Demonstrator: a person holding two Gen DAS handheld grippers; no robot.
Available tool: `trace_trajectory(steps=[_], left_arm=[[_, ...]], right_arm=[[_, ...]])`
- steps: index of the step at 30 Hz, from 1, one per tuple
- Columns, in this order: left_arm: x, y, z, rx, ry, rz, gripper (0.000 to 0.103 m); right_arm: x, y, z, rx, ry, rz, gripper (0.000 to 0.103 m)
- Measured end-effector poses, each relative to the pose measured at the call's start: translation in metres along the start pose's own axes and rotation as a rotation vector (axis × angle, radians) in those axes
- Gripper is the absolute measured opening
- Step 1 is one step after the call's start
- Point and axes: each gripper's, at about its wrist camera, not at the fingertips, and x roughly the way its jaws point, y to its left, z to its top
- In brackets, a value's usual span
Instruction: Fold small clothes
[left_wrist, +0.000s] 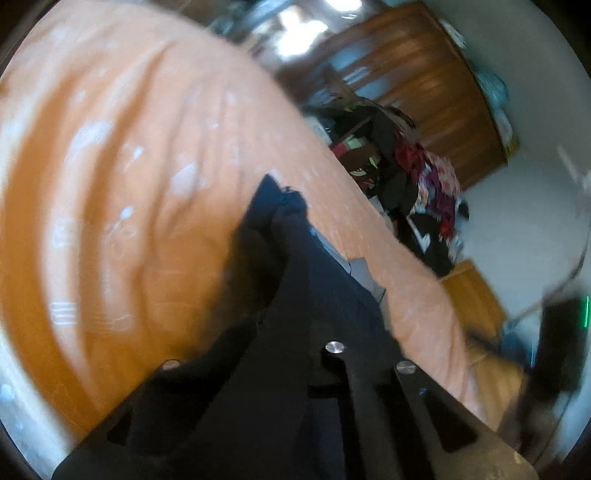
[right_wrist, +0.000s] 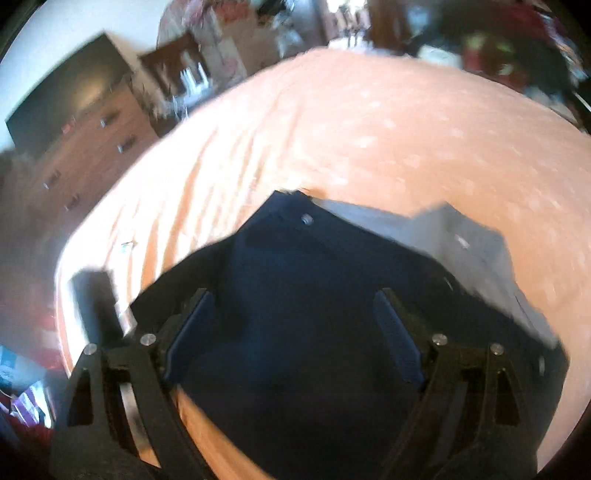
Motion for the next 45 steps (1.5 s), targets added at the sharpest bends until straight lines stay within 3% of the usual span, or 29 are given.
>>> trace_trajectory(steps=[3,8,13,19,21,23,28,33,38,45], left_arm=[[0.001,-0.027,-0.008,0.148,-0.016,0.031,0.005],[0.01,-0.061,-0.021,0.349,-0.027,0.111,0.009],[0.017,-0.075,-0.027,0.436,-0.029,0.148,0.014],[0.026,-0.09,-0.041,0.567,-0.024,0.19,0.021],[0.028,-0.095,-0.042,0.598,-0.023,0.191,0.021],[0.028,-0.093,-0.04,0.6,-0.017,0.176,0.021],[0.018,-0.102,-0.034,0.612,0.007,0.089,0.021],[0.008,-0.179,-0.06,0.783,0.054,-0.054,0.021],[0.035,-0.257,-0.132,0.986,0.202,-0.196,0.025],[0.081,-0.327,-0.215,1.076,0.389,-0.244,0.025]], right_arm=[[0.053,0.024,0.035,-0.043,0.117,0.007,0.087],[0.123,0.052,0.057,-0.097,0.281,-0.089,0.087],[0.153,0.05,0.068,-0.089,0.31,-0.224,0.088],[0.177,0.024,0.061,0.024,0.361,-0.217,0.085],[0.174,0.016,0.056,0.0,0.339,-0.233,0.07],[0.168,-0.01,0.05,0.089,0.323,-0.13,0.018],[0.104,-0.066,0.007,0.188,0.095,0.036,0.014],[0.023,-0.155,-0.064,0.336,-0.087,0.123,0.013],[-0.025,-0.232,-0.126,0.453,-0.15,0.165,0.013],[-0.04,-0.308,-0.194,0.564,-0.139,0.208,0.013]])
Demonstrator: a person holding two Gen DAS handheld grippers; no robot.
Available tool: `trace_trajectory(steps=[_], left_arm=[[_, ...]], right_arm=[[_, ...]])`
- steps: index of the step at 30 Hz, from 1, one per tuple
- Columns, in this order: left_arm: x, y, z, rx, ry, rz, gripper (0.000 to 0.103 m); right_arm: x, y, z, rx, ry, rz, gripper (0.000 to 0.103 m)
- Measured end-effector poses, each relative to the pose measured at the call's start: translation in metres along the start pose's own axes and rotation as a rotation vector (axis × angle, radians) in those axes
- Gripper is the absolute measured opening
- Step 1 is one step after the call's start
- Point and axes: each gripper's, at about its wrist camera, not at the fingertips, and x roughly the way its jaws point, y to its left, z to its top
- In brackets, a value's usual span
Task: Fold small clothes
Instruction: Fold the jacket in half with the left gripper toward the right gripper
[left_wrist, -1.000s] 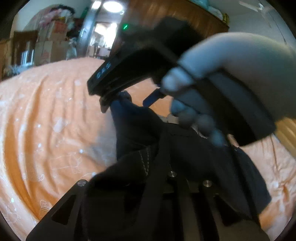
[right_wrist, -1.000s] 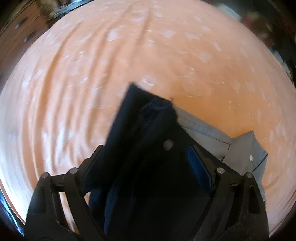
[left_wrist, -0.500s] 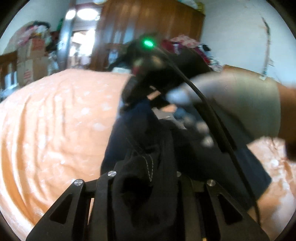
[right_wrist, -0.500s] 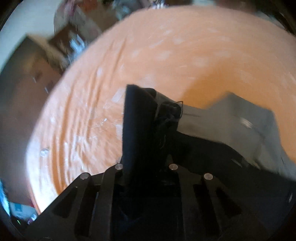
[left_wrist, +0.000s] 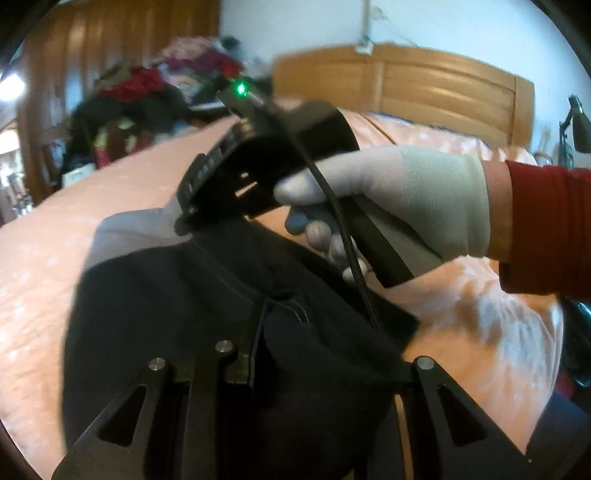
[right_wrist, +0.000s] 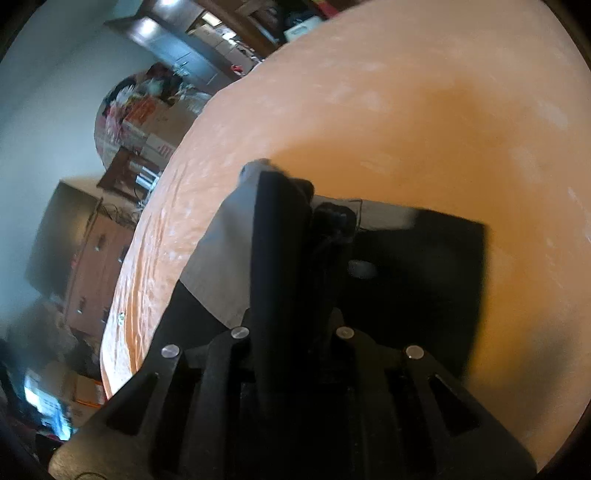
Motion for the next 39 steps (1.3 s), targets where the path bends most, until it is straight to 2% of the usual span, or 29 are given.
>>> trace_trajectory(steps=[3,8,12,13,15,16,18,19,20,24,26,27,30,32,33,35,39], left_arm=[[0.026,-0.005,0.007,0.017,0.048,-0.014,0.025],[0.063,-0.022,0.012,0.028,0.122,-0.004,0.026],[0.102,-0.027,-0.002,0.057,0.228,0.003,0.048],[0.107,-0.031,-0.004,0.072,0.236,0.011,0.055],[0.107,-0.039,-0.004,0.105,0.239,0.027,0.06],[0.104,-0.041,-0.003,0.113,0.241,0.031,0.062],[0.088,-0.042,-0.002,0.1,0.241,0.018,0.063],[0.075,-0.04,0.0,0.081,0.22,0.004,0.063],[0.058,-0.039,0.001,0.068,0.193,-0.005,0.063],[-0.03,-0.027,-0.006,0.035,0.058,0.012,0.065],[-0.065,-0.015,-0.014,0.01,0.006,0.051,0.067],[-0.087,-0.005,-0.022,-0.005,-0.026,0.098,0.067],[-0.124,0.026,-0.042,-0.072,-0.051,0.205,0.069],[-0.136,0.049,-0.055,-0.132,-0.045,0.254,0.07],[-0.135,0.059,-0.063,-0.163,-0.018,0.28,0.07],[-0.132,0.068,-0.072,-0.194,0.002,0.298,0.07],[-0.113,0.069,-0.088,-0.157,0.061,0.312,0.07]], right_arm=[[-0.007,-0.036,0.002,0.052,0.028,0.046,0.013],[0.006,-0.051,0.011,0.068,0.049,0.134,0.012],[0.018,-0.066,0.009,0.054,0.045,0.21,0.009],[0.015,-0.072,0.008,0.067,0.037,0.239,0.009],[0.009,-0.077,0.006,0.075,0.031,0.255,0.01],[0.005,-0.074,0.006,0.073,0.036,0.244,0.014],[-0.01,-0.064,0.002,0.058,0.048,0.193,0.036],[-0.022,-0.061,-0.002,0.052,0.04,0.171,0.055],[-0.042,-0.055,-0.009,0.035,0.014,0.139,0.064],[-0.099,-0.037,-0.042,-0.004,-0.082,-0.012,0.068],[-0.125,-0.029,-0.069,0.013,-0.127,0.001,0.068],[-0.133,-0.023,-0.086,0.017,-0.129,0.012,0.068],[-0.134,0.007,-0.131,-0.03,-0.098,0.017,0.068],[-0.124,0.02,-0.152,-0.047,-0.069,0.009,0.068],[-0.117,0.021,-0.158,-0.047,-0.054,0.009,0.068],[-0.105,0.017,-0.163,-0.008,-0.036,0.02,0.068],[-0.097,0.01,-0.16,0.05,-0.051,0.031,0.068]])
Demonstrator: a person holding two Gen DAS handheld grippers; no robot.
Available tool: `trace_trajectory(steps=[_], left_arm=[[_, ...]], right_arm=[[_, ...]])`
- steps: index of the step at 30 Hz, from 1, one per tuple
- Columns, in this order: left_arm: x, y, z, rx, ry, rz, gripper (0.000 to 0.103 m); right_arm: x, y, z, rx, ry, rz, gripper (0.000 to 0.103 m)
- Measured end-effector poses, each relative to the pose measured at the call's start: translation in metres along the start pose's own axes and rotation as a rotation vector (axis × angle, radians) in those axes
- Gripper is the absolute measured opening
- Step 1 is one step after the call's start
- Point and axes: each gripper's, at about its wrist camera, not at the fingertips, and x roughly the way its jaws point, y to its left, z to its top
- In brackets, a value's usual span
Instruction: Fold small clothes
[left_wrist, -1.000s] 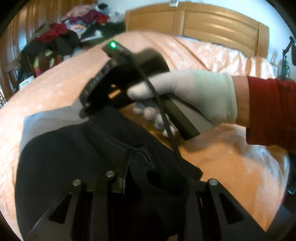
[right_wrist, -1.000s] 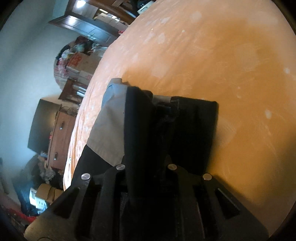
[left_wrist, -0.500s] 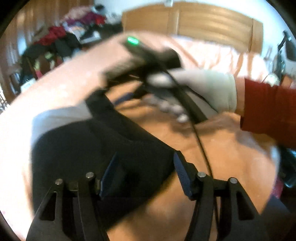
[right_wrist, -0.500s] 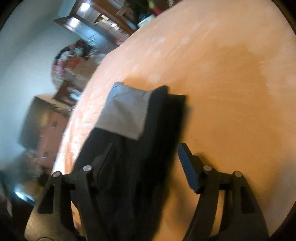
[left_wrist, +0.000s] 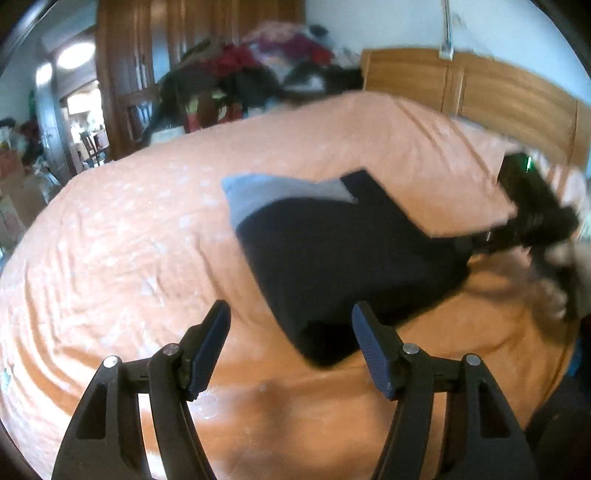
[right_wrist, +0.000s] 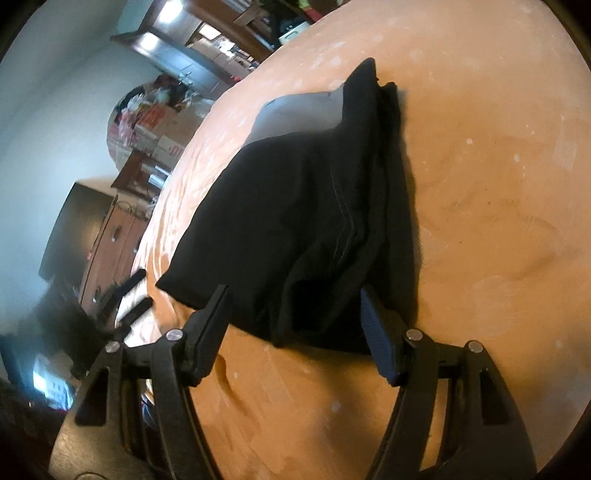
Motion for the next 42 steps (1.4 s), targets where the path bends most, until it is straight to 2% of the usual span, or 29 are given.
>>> trace_trajectory(steps=[2,3,4,5,7,9,11,13,15,18,20,22,24,26,27,29,30,31,32,33,35,37,39,41,42], left_arm=[[0.017,-0.011,-0.004,0.033,0.036,-0.015,0.07],[0.022,-0.016,-0.008,0.048,0.048,-0.018,0.07],[0.029,-0.021,-0.009,0.063,0.058,-0.021,0.07],[0.036,-0.026,-0.006,0.077,0.064,-0.02,0.07],[0.052,-0.026,-0.004,0.102,0.067,0.006,0.07],[0.063,-0.013,-0.001,0.081,0.067,0.039,0.069],[0.066,0.0,0.0,0.094,0.055,0.044,0.075],[0.074,-0.002,-0.009,0.2,0.093,0.072,0.078],[0.085,-0.009,-0.022,0.294,0.154,0.062,0.076],[0.074,-0.013,-0.017,0.328,0.172,0.029,0.07],[0.055,-0.009,-0.012,0.278,0.168,-0.049,0.06],[0.024,0.0,-0.004,0.216,0.1,-0.107,0.059],[0.0,0.019,0.015,0.079,-0.015,-0.146,0.059],[0.001,0.029,0.034,0.008,-0.091,-0.153,0.061],[0.017,0.027,0.043,0.007,-0.092,-0.155,0.062],[0.058,0.012,0.041,0.085,-0.026,-0.118,0.062],[0.101,-0.001,0.024,0.167,0.097,-0.094,0.062],[0.125,-0.004,0.01,0.181,0.164,-0.096,0.063],[0.135,-0.001,0.005,0.156,0.17,-0.111,0.065],[0.133,0.007,0.012,0.112,0.179,-0.132,0.071],[0.126,0.015,0.02,0.068,0.176,-0.142,0.074],[0.109,0.019,0.026,0.039,0.144,-0.151,0.065],[0.086,0.024,0.035,0.003,0.055,-0.17,0.063],[0.077,0.025,0.039,-0.017,-0.002,-0.171,0.067],[0.086,0.019,0.035,0.004,0.018,-0.176,0.073]], right_arm=[[0.008,-0.004,-0.001,0.018,0.008,0.0,0.065],[0.014,-0.006,-0.003,0.016,0.018,-0.007,0.055],[0.017,-0.01,-0.006,0.007,0.018,-0.029,0.003],[0.018,-0.016,-0.008,0.008,0.014,-0.046,0.002],[0.013,-0.03,-0.013,0.053,-0.022,-0.016,0.001],[0.01,-0.043,-0.016,0.081,-0.044,-0.022,0.001],[0.006,-0.053,-0.016,0.114,-0.06,0.002,0.001],[0.008,-0.057,-0.016,0.117,-0.06,0.0,0.0],[0.01,-0.06,-0.018,0.112,-0.059,-0.013,0.0],[0.01,-0.061,-0.018,0.106,-0.065,-0.018,0.0],[0.01,-0.062,-0.018,0.107,-0.069,-0.014,0.0],[0.011,-0.066,-0.021,0.11,-0.076,0.002,0.0],[0.011,-0.066,-0.023,0.11,-0.082,0.007,0.0],[0.011,-0.066,-0.024,0.112,-0.083,0.009,0.0],[0.011,-0.066,-0.024,0.115,-0.083,0.01,0.0],[0.011,-0.067,-0.024,0.12,-0.085,0.015,0.0],[0.01,-0.067,-0.025,0.123,-0.091,0.012,0.0],[0.01,-0.069,-0.025,0.129,-0.094,0.016,0.0],[0.01,-0.068,-0.025,0.128,-0.094,0.012,0.0],[0.009,-0.068,-0.027,0.126,-0.095,0.008,0.0],[0.009,-0.064,-0.027,0.112,-0.087,-0.008,0.0],[0.007,-0.057,-0.025,0.092,-0.087,-0.037,0.0],[0.001,-0.049,-0.024,0.073,-0.102,-0.052,0.003],[-0.008,-0.043,-0.024,0.065,-0.13,-0.066,0.004],[-0.01,-0.042,-0.024,0.065,-0.135,-0.072,0.004]])
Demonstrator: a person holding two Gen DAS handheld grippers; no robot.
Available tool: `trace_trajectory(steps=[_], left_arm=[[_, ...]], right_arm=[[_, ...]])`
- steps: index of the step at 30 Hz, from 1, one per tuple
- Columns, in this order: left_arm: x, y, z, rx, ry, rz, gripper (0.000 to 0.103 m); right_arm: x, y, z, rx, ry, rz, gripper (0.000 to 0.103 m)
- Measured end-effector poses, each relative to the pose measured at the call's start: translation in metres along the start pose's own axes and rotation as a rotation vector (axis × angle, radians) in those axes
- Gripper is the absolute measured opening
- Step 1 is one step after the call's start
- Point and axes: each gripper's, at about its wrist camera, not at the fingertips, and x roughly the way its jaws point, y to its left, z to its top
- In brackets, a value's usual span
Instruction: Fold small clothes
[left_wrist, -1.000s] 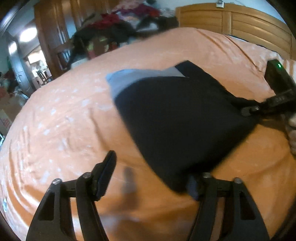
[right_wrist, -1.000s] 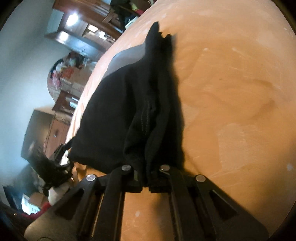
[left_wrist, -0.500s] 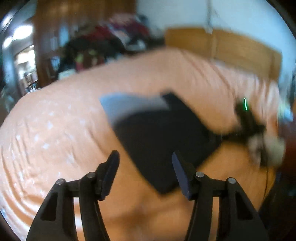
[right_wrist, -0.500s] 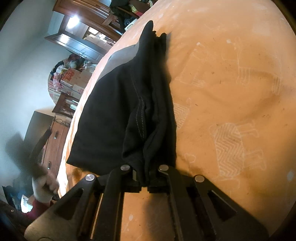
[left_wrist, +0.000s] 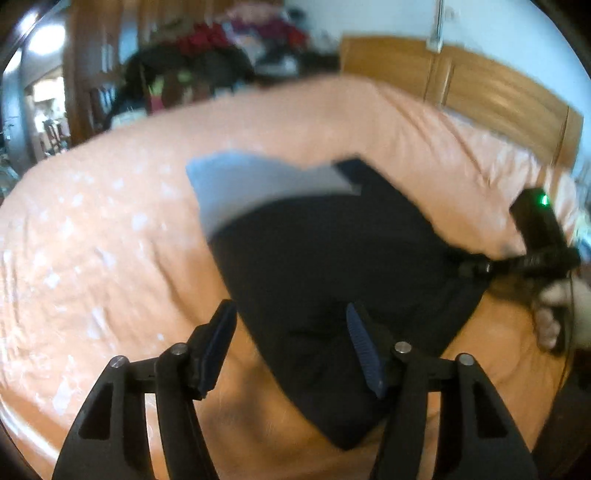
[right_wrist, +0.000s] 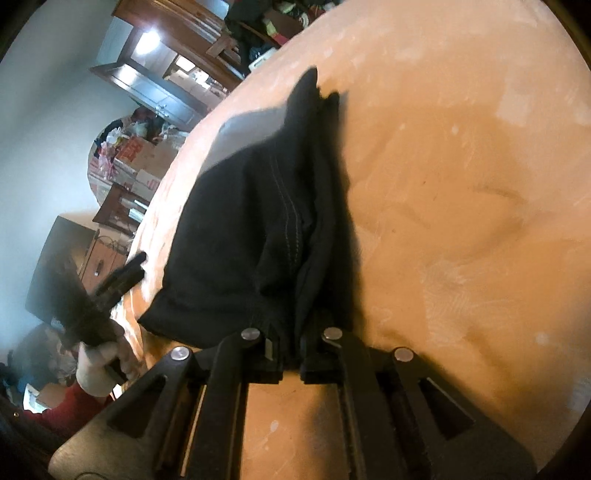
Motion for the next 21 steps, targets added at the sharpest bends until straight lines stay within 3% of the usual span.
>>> trace_trajectory(steps=[2,6,8,11,13,15,16,18,19,21], left_arm=[[0.047,-0.007,-0.024,0.037,0.193,-0.027,0.077],[0.037,0.013,-0.016,-0.052,0.157,-0.115,0.078],[0.019,0.019,-0.012,-0.09,0.112,-0.128,0.075],[-0.008,0.02,-0.002,-0.103,0.001,-0.138,0.074],[-0.011,0.022,0.005,-0.083,-0.04,-0.115,0.074],[0.006,0.018,0.004,-0.089,-0.013,-0.105,0.075],[0.018,0.017,0.003,-0.1,0.011,-0.107,0.074],[0.041,0.012,-0.002,-0.086,0.065,-0.101,0.074],[0.043,0.013,-0.003,-0.083,0.062,-0.1,0.075],[0.043,0.019,-0.004,-0.113,0.055,-0.118,0.075]], right_arm=[[0.003,-0.001,-0.002,-0.002,0.018,-0.023,0.004],[-0.005,0.006,-0.004,-0.037,0.014,-0.12,0.01],[-0.018,0.019,-0.002,-0.08,0.003,-0.189,0.033],[-0.045,0.05,0.004,-0.165,-0.103,-0.275,0.054],[-0.048,0.075,0.015,-0.224,-0.172,-0.277,0.053],[-0.018,0.104,0.03,-0.305,-0.152,-0.226,0.045],[0.005,0.114,0.037,-0.331,-0.115,-0.195,0.036],[0.059,0.131,0.043,-0.389,0.003,-0.156,0.03],[0.082,0.133,0.044,-0.407,0.062,-0.16,0.027],[0.109,0.123,0.048,-0.419,0.133,-0.21,0.011]])
